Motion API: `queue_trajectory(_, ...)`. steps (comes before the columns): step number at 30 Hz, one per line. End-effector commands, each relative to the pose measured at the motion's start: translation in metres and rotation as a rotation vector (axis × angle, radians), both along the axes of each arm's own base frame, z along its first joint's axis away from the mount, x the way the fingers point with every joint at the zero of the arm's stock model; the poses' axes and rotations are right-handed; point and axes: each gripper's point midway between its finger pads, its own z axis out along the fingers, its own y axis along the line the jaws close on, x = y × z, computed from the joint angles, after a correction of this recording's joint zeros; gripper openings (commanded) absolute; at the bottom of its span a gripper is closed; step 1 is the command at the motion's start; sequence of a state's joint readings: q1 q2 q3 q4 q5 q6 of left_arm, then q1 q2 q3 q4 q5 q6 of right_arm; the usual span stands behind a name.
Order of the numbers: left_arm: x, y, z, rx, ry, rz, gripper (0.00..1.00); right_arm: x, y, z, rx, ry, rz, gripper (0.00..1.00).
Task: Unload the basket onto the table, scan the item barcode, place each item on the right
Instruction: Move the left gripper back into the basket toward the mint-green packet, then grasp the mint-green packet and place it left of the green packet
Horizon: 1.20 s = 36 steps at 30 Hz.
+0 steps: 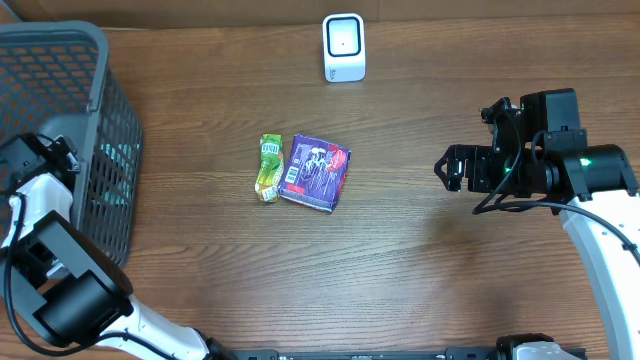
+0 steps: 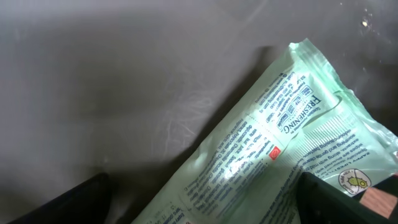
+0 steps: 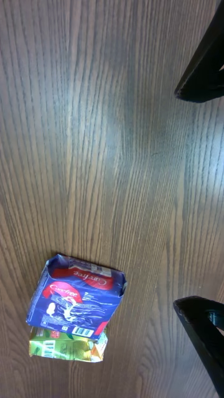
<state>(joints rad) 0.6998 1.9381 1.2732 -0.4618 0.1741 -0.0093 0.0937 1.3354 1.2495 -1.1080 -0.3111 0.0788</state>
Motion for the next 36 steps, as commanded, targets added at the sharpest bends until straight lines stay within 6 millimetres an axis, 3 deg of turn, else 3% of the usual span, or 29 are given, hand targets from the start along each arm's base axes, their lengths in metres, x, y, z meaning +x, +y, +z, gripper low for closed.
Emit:
queue_trajectory(1, -0.038, -0.016, -0.048, 0.016, 0.187, -0.094, 0.79, 0.004, 0.003, 0.008, 0.016, -0.023, 0.002, 1.00)
queue_trajectory(3, -0.041, -0.017, -0.050, 0.018, 0.198, -0.108, 0.58, 0.004, 0.003, 0.008, 0.016, -0.023, 0.002, 1.00)
queue_trajectory(7, -0.049, -0.011, -0.051, 0.028, 0.228, -0.066, 0.08, 0.004, 0.003, 0.008, 0.016, -0.023, 0.002, 1.00)
queue_trajectory(13, -0.071, 0.009, -0.047, 0.034, 0.287, 0.174, 0.04, 0.004, 0.003, 0.008, 0.016, -0.023, 0.003, 1.00)
queue_trajectory(17, -0.071, 0.020, -0.027, 0.005, 0.292, 0.245, 0.04, 0.004, 0.003, 0.008, 0.016, -0.023, 0.002, 1.00)
queue_trajectory(21, -0.053, 0.035, 0.021, 0.020, 0.268, 0.246, 0.04, 0.004, 0.003, 0.008, 0.016, -0.023, 0.002, 1.00)
queue_trajectory(28, -0.014, 0.047, 0.144, 0.059, 0.083, 0.197, 0.04, 0.004, 0.003, 0.008, 0.016, -0.023, 0.003, 1.00)
queue_trajectory(32, 0.004, 0.026, 0.216, 0.050, -0.087, 0.131, 0.04, 0.004, 0.003, 0.008, 0.016, -0.023, 0.002, 1.00)
queue_trajectory(36, 0.015, -0.021, 0.283, 0.053, -0.250, 0.008, 0.04, 0.005, 0.003, 0.009, 0.016, -0.028, 0.002, 1.00)
